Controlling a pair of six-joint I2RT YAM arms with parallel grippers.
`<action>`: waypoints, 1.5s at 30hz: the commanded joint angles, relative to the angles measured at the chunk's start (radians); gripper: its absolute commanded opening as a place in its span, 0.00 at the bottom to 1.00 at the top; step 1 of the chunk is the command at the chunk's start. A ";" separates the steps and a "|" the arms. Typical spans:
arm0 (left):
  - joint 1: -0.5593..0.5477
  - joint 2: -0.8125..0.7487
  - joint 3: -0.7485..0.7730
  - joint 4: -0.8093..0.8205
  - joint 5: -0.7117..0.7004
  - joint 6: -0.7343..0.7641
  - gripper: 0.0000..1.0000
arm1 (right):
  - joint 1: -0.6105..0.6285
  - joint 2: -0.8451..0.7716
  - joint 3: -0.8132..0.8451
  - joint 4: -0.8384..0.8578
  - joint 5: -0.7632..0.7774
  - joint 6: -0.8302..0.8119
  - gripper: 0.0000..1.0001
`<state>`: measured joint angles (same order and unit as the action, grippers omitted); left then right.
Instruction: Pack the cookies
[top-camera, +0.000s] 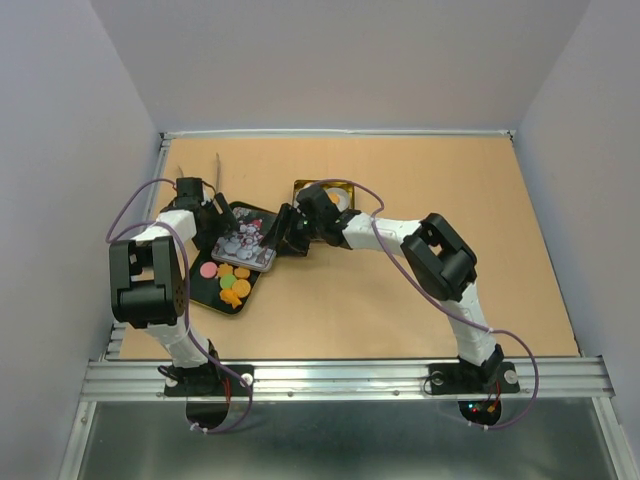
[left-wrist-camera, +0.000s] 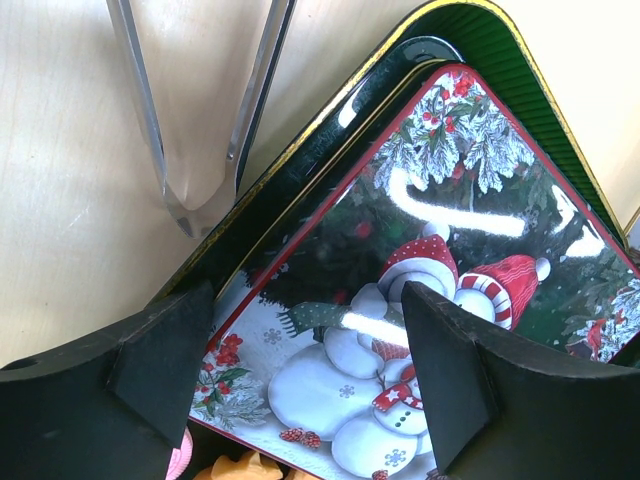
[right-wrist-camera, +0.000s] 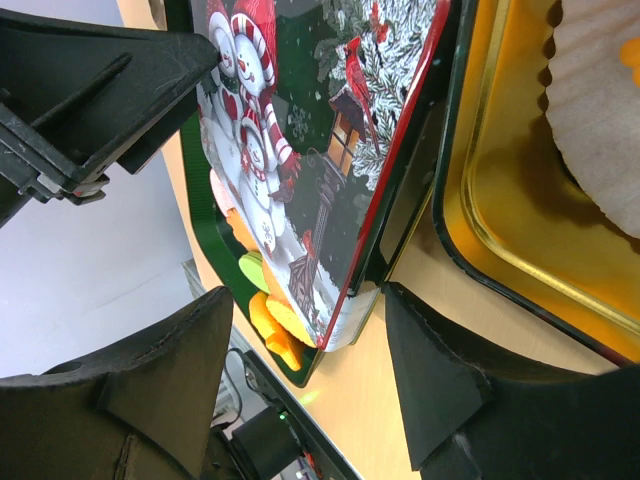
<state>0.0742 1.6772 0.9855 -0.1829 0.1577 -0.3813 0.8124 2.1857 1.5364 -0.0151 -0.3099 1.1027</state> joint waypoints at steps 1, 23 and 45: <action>-0.004 -0.034 -0.038 -0.039 0.052 -0.002 0.86 | 0.011 0.066 0.019 -0.108 0.055 -0.012 0.68; -0.005 -0.063 -0.039 -0.066 0.086 -0.002 0.86 | 0.025 0.117 0.065 -0.105 0.075 0.019 0.47; -0.005 -0.166 0.038 -0.168 0.057 -0.016 0.86 | 0.025 -0.036 0.142 -0.123 0.046 -0.027 0.00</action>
<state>0.0788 1.5734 0.9684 -0.2989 0.1898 -0.3840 0.8265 2.2211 1.5990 -0.1013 -0.2703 1.1126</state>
